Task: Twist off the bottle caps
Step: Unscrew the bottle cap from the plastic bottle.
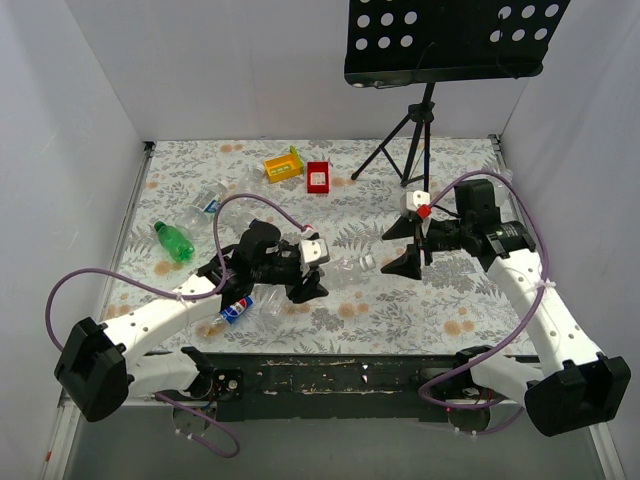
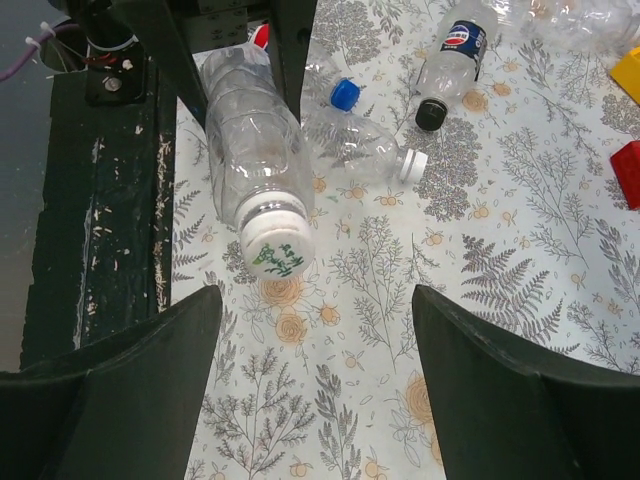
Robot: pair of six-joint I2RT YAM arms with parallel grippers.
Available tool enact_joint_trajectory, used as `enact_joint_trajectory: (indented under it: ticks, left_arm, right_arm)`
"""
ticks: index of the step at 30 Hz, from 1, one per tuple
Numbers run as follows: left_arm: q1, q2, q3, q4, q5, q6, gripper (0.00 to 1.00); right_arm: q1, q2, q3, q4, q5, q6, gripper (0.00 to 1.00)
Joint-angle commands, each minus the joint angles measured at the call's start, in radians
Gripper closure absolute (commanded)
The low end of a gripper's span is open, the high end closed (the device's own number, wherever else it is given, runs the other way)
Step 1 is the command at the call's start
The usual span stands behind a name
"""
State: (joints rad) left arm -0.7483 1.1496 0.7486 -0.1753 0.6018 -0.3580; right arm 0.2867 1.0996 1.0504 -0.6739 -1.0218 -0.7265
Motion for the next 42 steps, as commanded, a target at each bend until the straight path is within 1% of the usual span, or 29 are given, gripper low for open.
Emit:
enact_joint_trajectory:
  ticks: [1, 4, 8, 11, 18, 21, 24, 27, 34, 42]
  left_arm:
    - [0.000, -0.051, -0.003, 0.014, -0.037, 0.007, 1.00]
    - [0.000, -0.056, -0.009, 0.023, -0.051, -0.002, 1.00]
    - [0.001, -0.063, -0.014, 0.036, -0.074, -0.015, 1.00]
    - [0.000, -0.068, -0.011, 0.042, -0.100, -0.021, 1.00]
    - [-0.081, -0.062, 0.017, 0.023, -0.249, -0.003, 1.00]
    - [-0.114, -0.047, 0.023, 0.026, -0.319, -0.002, 1.00]
    - [-0.140, -0.039, 0.026, 0.043, -0.390, -0.009, 1.00]
    - [-0.163, -0.031, 0.028, 0.068, -0.447, -0.016, 1.00]
    - [-0.207, 0.002, 0.026, 0.112, -0.542, -0.021, 1.00]
    - [-0.241, 0.044, 0.047, 0.146, -0.568, -0.018, 1.00]
  right_arm:
    - [-0.047, -0.043, -0.006, -0.032, -0.067, 0.010, 0.16]
    - [-0.075, -0.055, -0.006, -0.067, -0.083, -0.002, 0.16]
    - [-0.087, -0.064, 0.000, -0.076, -0.075, 0.032, 0.16]
    - [-0.090, -0.050, 0.020, -0.072, -0.069, 0.077, 0.16]
    - [-0.093, 0.012, 0.085, -0.075, -0.086, 0.249, 0.17]
    - [-0.101, 0.025, 0.082, -0.038, -0.074, 0.340, 0.17]
    - [-0.110, 0.032, 0.068, 0.029, -0.014, 0.453, 0.17]
    - [-0.123, 0.039, 0.039, 0.082, 0.014, 0.562, 0.18]
    - [-0.126, 0.055, 0.002, 0.137, -0.066, 0.677, 0.19]
    - [-0.126, 0.104, -0.049, 0.226, -0.130, 0.820, 0.20]
